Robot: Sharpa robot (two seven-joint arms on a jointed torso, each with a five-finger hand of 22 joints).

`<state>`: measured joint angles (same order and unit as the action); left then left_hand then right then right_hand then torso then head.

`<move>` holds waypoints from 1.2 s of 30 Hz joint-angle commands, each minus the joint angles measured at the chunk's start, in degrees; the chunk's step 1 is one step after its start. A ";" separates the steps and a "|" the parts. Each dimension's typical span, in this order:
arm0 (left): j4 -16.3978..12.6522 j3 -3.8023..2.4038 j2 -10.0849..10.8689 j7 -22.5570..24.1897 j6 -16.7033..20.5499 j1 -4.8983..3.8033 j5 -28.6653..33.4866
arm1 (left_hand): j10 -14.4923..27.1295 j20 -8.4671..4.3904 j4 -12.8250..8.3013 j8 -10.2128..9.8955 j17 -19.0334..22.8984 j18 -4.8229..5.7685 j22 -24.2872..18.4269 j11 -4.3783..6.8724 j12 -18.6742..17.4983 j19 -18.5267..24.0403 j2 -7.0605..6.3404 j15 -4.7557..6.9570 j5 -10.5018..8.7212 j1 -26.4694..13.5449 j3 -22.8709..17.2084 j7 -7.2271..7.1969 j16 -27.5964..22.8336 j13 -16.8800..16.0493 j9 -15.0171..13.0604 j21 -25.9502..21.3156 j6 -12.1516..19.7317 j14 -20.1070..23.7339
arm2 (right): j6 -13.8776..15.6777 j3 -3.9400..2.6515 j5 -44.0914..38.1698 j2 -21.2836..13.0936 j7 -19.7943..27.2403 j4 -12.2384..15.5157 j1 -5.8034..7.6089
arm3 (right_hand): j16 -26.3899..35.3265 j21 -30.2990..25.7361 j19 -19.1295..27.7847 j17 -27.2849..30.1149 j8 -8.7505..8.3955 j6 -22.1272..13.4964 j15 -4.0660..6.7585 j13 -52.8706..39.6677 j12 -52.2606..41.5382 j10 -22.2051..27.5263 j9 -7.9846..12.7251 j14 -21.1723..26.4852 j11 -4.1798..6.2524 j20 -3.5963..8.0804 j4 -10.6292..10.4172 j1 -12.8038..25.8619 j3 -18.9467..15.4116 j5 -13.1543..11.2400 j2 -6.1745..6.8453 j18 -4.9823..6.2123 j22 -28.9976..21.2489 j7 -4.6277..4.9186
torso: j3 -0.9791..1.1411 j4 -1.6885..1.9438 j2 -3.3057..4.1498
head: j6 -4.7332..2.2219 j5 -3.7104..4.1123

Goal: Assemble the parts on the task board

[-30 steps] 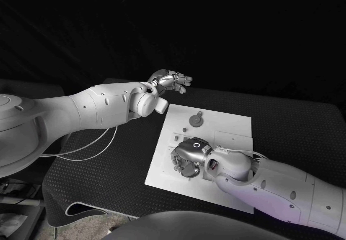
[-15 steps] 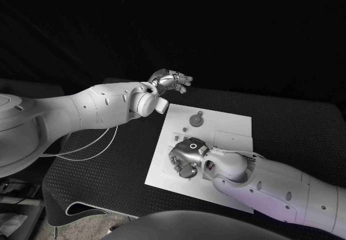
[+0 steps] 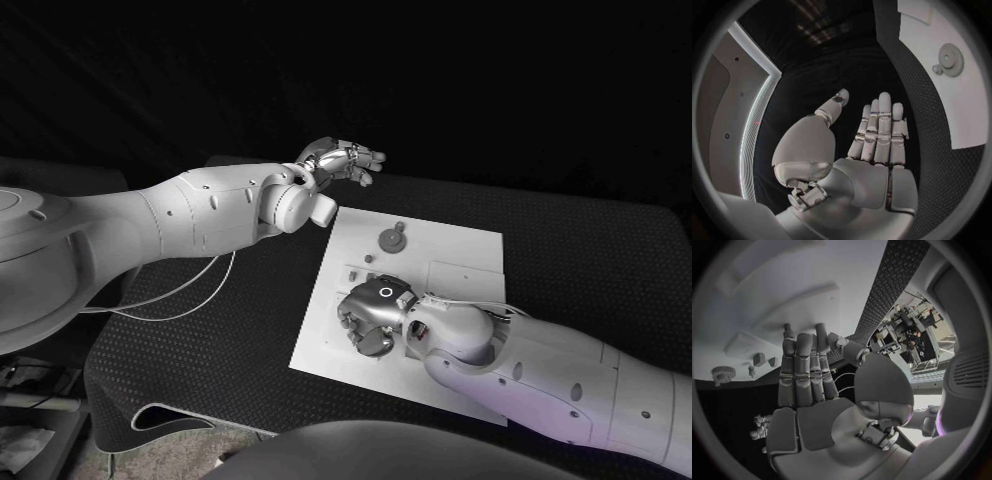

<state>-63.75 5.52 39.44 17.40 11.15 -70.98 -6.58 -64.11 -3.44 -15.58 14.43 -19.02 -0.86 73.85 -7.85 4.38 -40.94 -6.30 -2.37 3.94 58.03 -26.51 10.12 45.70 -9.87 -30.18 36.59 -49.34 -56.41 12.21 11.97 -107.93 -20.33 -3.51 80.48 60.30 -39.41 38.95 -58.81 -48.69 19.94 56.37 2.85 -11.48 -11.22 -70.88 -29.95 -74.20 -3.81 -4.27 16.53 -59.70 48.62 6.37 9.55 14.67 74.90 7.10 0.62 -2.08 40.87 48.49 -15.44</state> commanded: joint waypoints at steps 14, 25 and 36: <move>-0.09 -0.05 0.19 0.41 -0.68 -0.09 0.28 | -0.17 0.40 0.31 0.35 -0.13 -0.81 0.13 -0.38 0.30 0.02 0.18 -0.26 -0.01 -0.14 0.11 0.00 -0.30 0.11 0.10 -0.31 0.24 -0.27 | 5.00 0.34 3.24 -1.48 1.49 -0.02 -0.31 | -0.75 0.21 2.09 0.21 -4.84 -8.71 -3.01 2.93 2.31 9.62 2.45 1.48 -2.89 -0.22 0.07 2.23 -13.93 6.49 5.26 0.33 0.83 3.85 | 0.10 -0.03 0.04 | -0.05 0.09; -0.01 -0.05 0.40 0.47 -0.70 -0.09 0.28 | -0.18 0.39 0.29 0.36 -0.17 -0.82 0.15 -0.38 0.31 0.02 0.18 -0.26 0.01 -0.09 0.08 0.00 -0.33 0.13 0.10 -0.34 0.25 -0.27 | 10.93 -0.45 11.98 -6.16 4.73 4.25 1.41 | -0.98 0.12 2.00 0.37 -4.39 -8.23 -2.92 3.10 0.92 9.73 2.52 1.52 -2.79 -0.25 -0.08 1.34 -14.32 6.09 5.09 0.33 0.70 3.68 | 0.13 -0.05 0.00 | -0.44 0.41; 0.74 -0.04 0.93 0.72 -0.60 -0.08 0.28 | -0.96 0.37 0.34 0.46 -0.41 -0.80 0.30 -0.09 0.76 -0.04 0.18 -0.20 0.00 -0.04 0.06 -0.02 -0.45 0.03 0.11 -0.46 0.20 -0.34 | 3.77 -5.45 38.19 -16.03 6.94 6.77 5.73 | -1.04 -0.09 2.19 0.94 -3.02 -5.47 -1.51 2.23 -3.98 5.03 2.66 1.51 -1.19 -0.44 -0.01 1.71 -13.81 3.46 1.76 0.33 0.66 2.66 | 0.29 -0.39 -0.14 | -3.52 2.36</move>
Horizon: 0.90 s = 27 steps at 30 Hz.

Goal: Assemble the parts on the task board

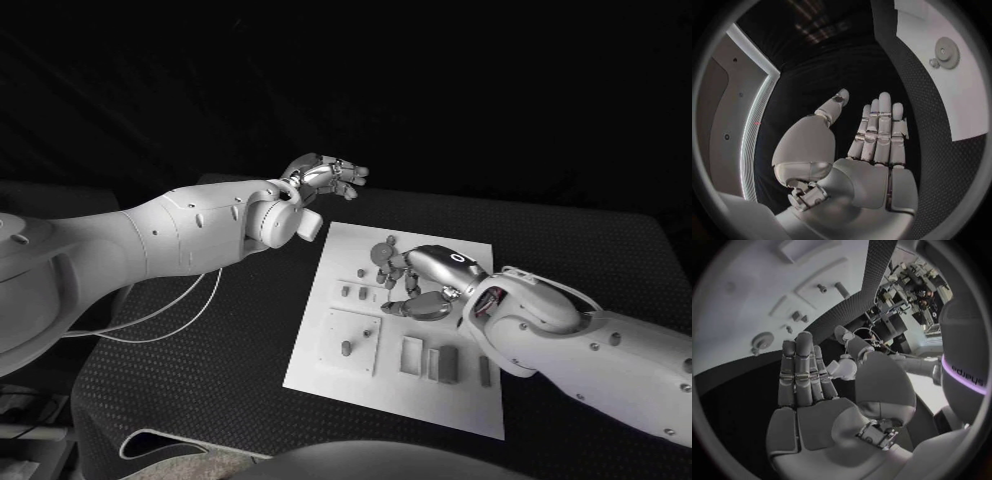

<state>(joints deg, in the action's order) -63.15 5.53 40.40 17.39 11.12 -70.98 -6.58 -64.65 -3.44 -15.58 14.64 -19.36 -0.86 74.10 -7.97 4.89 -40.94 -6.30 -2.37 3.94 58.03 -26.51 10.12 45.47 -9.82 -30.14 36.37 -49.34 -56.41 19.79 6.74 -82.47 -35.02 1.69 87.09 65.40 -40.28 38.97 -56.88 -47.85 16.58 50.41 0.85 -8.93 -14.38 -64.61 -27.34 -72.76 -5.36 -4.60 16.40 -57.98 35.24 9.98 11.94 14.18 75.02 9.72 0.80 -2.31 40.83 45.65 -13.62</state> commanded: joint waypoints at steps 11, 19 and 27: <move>1.19 -0.03 -0.30 0.93 -0.90 -0.04 0.30 | -2.75 0.31 0.41 0.29 -0.57 -0.71 0.37 1.11 1.94 -0.13 0.23 -0.14 -0.04 -0.08 0.21 -0.05 -0.57 -0.55 0.17 -0.56 0.36 -0.36 | -16.47 -0.40 21.48 -9.66 -6.58 0.60 3.26 | -4.27 1.55 -1.29 -1.56 2.04 3.13 3.67 -16.15 -21.33 -1.51 -2.75 -0.95 3.56 0.83 0.36 2.95 -8.05 0.13 -2.37 0.82 1.25 -2.15 | 0.55 -0.98 -0.55 | -1.61 2.21; 1.75 -0.01 -0.34 0.98 -1.06 0.06 0.33 | -3.02 0.30 0.43 0.31 -0.69 -0.68 0.45 1.29 2.34 -0.14 0.28 -0.14 -0.05 -0.12 0.28 -0.07 -0.66 -0.67 0.19 -0.66 0.38 -0.37 | -21.84 -0.16 24.86 -14.90 -14.12 3.78 3.29 | -21.39 10.86 -4.42 -12.59 2.12 4.96 5.69 -37.75 -48.66 2.28 -5.73 -1.31 5.83 3.69 -1.19 6.85 -8.68 -2.60 -2.99 0.82 1.43 -3.88 | 1.14 -1.74 -0.90 | -0.36 3.89; 2.35 -0.01 -0.57 1.00 -1.18 0.32 0.35 | -2.95 0.30 0.44 0.31 -0.71 -0.68 0.46 1.28 2.36 -0.14 0.29 -0.14 -0.05 -0.14 0.30 -0.08 -0.68 -0.66 0.20 -0.68 0.40 -0.36 | -26.83 1.50 27.93 -17.83 -22.82 7.63 3.29 | -25.91 15.03 -5.73 -15.93 2.22 6.85 6.80 -42.70 -54.05 2.02 -6.94 -1.92 6.94 5.97 -6.06 13.27 -6.44 -6.80 -5.62 0.82 1.25 -4.85 | 1.38 -2.15 -1.21 | 0.67 4.77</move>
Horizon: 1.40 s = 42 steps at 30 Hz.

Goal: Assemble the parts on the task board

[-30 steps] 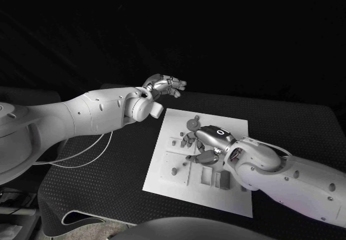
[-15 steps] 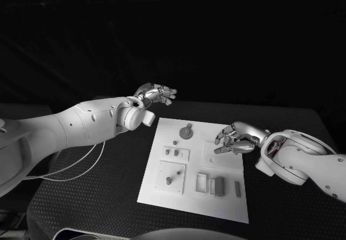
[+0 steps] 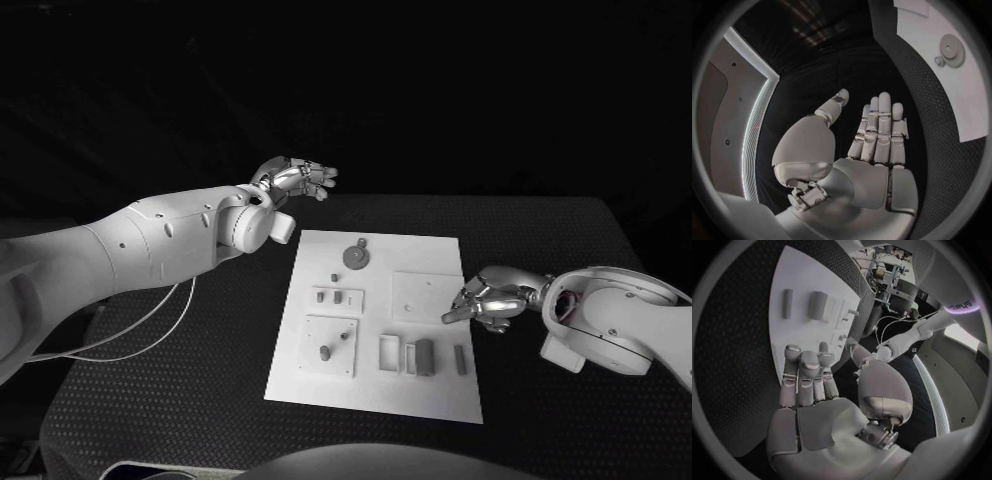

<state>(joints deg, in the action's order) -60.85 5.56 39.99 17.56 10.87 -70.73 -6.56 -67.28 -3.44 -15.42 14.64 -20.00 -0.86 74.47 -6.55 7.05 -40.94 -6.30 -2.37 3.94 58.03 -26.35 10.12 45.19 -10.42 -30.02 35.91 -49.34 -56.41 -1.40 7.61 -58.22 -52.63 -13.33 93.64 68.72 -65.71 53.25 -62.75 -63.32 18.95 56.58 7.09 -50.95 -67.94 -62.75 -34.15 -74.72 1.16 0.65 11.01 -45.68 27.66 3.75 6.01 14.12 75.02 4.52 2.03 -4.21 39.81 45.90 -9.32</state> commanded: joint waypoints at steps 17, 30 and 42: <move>-0.28 -0.03 -0.75 0.81 -1.10 0.16 0.55 | -0.13 0.32 0.34 0.29 -0.15 -0.66 0.13 -0.18 0.26 -0.14 0.36 -0.16 -0.05 -0.26 0.22 -0.11 -0.47 -0.04 0.11 -0.29 0.47 -0.33 | -0.10 5.03 4.45 4.69 -14.87 -0.50 -0.67 | -1.24 3.01 0.95 -1.34 -2.32 -0.72 -0.06 -2.32 -0.89 0.15 0.47 0.09 -0.27 1.45 -3.39 6.11 6.85 -0.96 2.83 0.88 1.03 1.03 | -0.11 -0.72 -0.54 | 1.14 0.84; -0.93 -0.02 -0.72 0.73 -1.15 0.16 0.57 | 0.07 0.32 0.39 0.26 -0.22 -0.64 0.17 -0.24 0.29 -0.13 0.37 -0.18 -0.05 -0.39 0.30 -0.11 -0.54 -0.02 0.14 -0.36 0.56 -0.31 | 2.29 5.64 2.22 7.89 -16.92 -2.86 -2.80 | -1.47 3.78 0.85 -1.51 -2.86 -1.03 -0.21 -2.83 -0.94 0.06 0.60 -0.12 -0.48 1.55 -4.54 8.43 8.27 -1.00 5.72 0.87 0.93 1.18 | -0.24 -0.77 -0.47 | 1.23 0.27; -1.28 -0.02 -0.62 0.70 -1.19 0.16 0.57 | 0.18 0.32 0.43 0.25 -0.27 -0.64 0.20 -0.27 0.34 -0.12 0.39 -0.18 -0.04 -0.45 0.34 -0.10 -0.58 -0.01 0.16 -0.41 0.61 -0.30 | 2.73 5.70 1.53 9.87 -16.81 -3.97 -3.42 | -1.75 4.36 0.61 -1.71 -2.96 -1.03 -0.23 -3.20 -1.08 -0.06 0.50 -0.30 -0.45 1.88 -4.93 8.54 9.45 -0.94 6.96 0.88 0.88 1.22 | -0.15 -0.88 -0.45 | 1.66 -0.18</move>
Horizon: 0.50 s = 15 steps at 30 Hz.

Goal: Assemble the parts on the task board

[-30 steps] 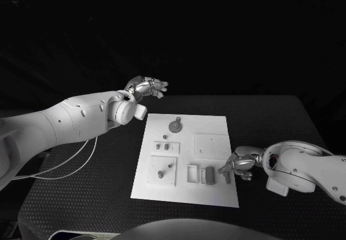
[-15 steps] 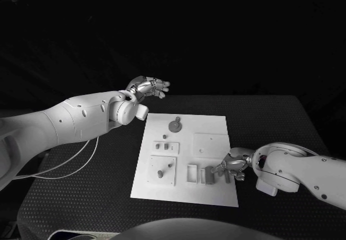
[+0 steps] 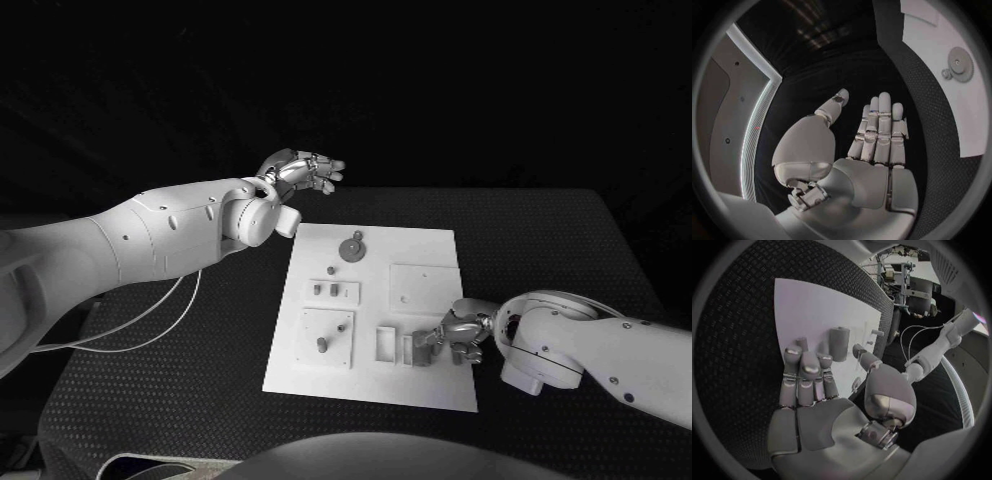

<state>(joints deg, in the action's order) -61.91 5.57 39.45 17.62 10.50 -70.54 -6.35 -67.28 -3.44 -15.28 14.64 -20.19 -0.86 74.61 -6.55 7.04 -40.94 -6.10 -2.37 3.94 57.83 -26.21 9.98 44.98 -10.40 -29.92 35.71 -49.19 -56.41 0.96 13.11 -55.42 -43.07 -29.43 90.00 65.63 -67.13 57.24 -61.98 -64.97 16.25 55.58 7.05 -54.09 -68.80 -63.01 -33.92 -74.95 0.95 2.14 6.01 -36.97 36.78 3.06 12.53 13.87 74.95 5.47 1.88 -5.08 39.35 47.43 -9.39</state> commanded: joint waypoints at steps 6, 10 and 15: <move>-0.31 -0.04 -0.02 0.59 -0.79 -0.03 0.36 | 0.21 0.32 0.29 0.25 -0.11 -0.63 0.07 -0.28 0.37 -0.13 0.19 -0.18 -0.04 -0.26 0.20 0.04 -0.38 -0.03 0.07 -0.23 0.48 -0.30 | 0.13 0.24 -1.27 1.11 -0.72 -0.70 -0.65 | -0.36 0.50 -0.15 -0.09 -0.27 -0.01 -0.20 -0.15 -0.22 0.19 0.22 -0.08 -0.24 0.46 0.30 -0.44 0.54 -0.25 0.29 1.13 0.94 0.27 | -0.04 -0.03 0.02 | 0.29 -0.36; -0.31 -0.04 -0.04 0.58 -0.82 -0.03 0.36 | 0.23 0.32 0.28 0.25 -0.12 -0.64 0.08 -0.28 0.38 -0.12 0.18 -0.18 -0.04 -0.25 0.21 0.04 -0.39 -0.03 0.07 -0.24 0.49 -0.30 | -0.36 0.28 -1.27 1.65 -0.84 -0.84 -0.85 | -0.41 0.66 -0.10 -0.13 -0.24 0.07 -0.20 -0.27 -0.24 0.17 0.14 -0.08 -0.24 0.50 0.77 -0.82 0.67 -0.25 -0.16 1.13 0.93 0.27 | -0.03 -0.02 0.02 | 0.47 -0.48; -0.30 -0.04 -0.06 0.54 -0.79 -0.03 0.36 | 0.25 0.32 0.27 0.26 -0.14 -0.64 0.09 -0.29 0.40 -0.12 0.19 -0.18 -0.04 -0.24 0.20 0.05 -0.40 -0.03 0.07 -0.25 0.49 -0.30 | -0.34 0.39 -3.28 1.95 -1.34 -0.96 -0.93 | -0.52 1.06 0.02 -0.22 -0.13 0.39 -0.15 -0.54 -0.27 0.05 -0.07 -0.15 -0.17 0.61 3.34 -3.47 1.58 -0.25 -1.47 1.13 0.88 0.19 | -0.09 -0.01 -0.03 | 0.60 -0.61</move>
<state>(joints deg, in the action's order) -62.08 5.57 39.46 17.59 10.45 -70.54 -6.33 -67.27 -3.44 -15.28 14.63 -20.24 -0.86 74.60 -6.55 7.20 -40.94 -6.10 -2.37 3.94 57.83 -26.21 9.98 44.74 -10.39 -29.93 35.71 -49.20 -56.41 1.36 13.06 -56.28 -41.19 -29.48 89.31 65.26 -67.41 58.08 -62.09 -65.12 16.24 55.76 7.04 -54.57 -68.80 -63.10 -34.21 -74.95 1.02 2.34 9.05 -40.11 38.38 3.06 11.14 13.88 74.93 5.31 1.82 -5.09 39.36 47.94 -9.93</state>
